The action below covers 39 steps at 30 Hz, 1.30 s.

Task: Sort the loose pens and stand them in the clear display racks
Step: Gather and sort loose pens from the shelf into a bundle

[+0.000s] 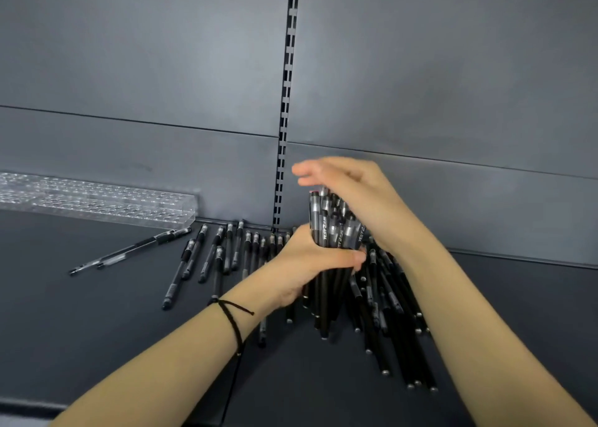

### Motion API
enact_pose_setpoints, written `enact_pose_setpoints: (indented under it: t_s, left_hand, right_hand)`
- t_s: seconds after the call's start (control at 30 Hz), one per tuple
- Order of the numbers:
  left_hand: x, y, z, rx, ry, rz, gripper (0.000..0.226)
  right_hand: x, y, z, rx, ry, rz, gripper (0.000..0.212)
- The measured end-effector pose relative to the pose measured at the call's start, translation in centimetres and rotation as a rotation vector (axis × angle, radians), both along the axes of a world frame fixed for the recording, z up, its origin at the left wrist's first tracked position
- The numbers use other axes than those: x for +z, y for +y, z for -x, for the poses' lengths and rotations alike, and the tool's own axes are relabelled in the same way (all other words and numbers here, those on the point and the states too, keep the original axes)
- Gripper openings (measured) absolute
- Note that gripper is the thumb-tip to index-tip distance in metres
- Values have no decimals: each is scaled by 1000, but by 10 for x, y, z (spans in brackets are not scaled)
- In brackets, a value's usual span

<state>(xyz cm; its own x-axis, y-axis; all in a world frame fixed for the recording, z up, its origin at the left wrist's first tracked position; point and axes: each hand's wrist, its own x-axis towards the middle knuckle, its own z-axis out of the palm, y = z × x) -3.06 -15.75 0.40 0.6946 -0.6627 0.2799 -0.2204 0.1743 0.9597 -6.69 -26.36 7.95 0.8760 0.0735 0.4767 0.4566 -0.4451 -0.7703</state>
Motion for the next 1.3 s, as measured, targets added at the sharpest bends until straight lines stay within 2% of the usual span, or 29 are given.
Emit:
enact_pose_setpoints:
  t_s: [0.17, 0.3, 0.37, 0.43, 0.47, 0.53, 0.6, 0.7, 0.77, 0.87, 0.97, 1.07, 1.13, 1.2, 1.3]
  left_hand:
    - [-3, 5, 5, -47, 12, -51, 9]
    - [-10, 7, 8, -168, 53, -69, 27]
    - [-11, 6, 7, -170, 61, -85, 33]
    - [-9, 4, 4, -124, 10, -79, 25]
    - [-7, 2, 2, -94, -30, -70, 23]
    - [-4, -1, 1, -46, -93, -29, 20]
    - [-6, -3, -1, -12, -113, 12, 19]
    - [-16, -2, -5, -4, -63, -2, 18]
    - [-21, 1, -8, -53, -43, -71, 15]
    - [-23, 3, -9, -123, -14, -128, 16]
    - [-23, 2, -9, -133, -16, -119, 12]
    - [-22, 3, -8, -158, -17, -126, 11]
    - [-21, 5, -7, -190, -16, -143, 11]
    - [-18, 5, -5, -242, 8, -143, 14]
    - [-11, 6, -2, -304, 93, -113, 34]
  right_hand:
    - [-14, -2, -4, -22, -2, 41, 14]
    - [-21, -8, -6, -14, 37, 194, 13]
    - [-23, -12, -5, 1, -1, 149, 24]
    - [-21, -15, -3, 27, -79, 34, 38]
    - [-19, -16, -2, 45, -124, -8, 40]
    - [-15, -16, 0, 96, -188, -43, 30]
    - [-12, -17, 2, 168, -152, 13, 19]
    - [-18, -21, 1, 228, 21, 228, 32]
    - [-22, -20, 0, 195, 82, 308, 36]
    - [-22, -18, 2, 118, 47, 278, 37]
    - [-24, -21, 0, 85, -40, 208, 27]
    - [-31, -22, -6, -15, -36, 283, 17]
    - [-34, -24, -9, -68, -27, 260, 10]
    - [-32, -26, -11, -95, -10, 203, 15]
    - [-27, -26, -15, -110, 30, 103, 28]
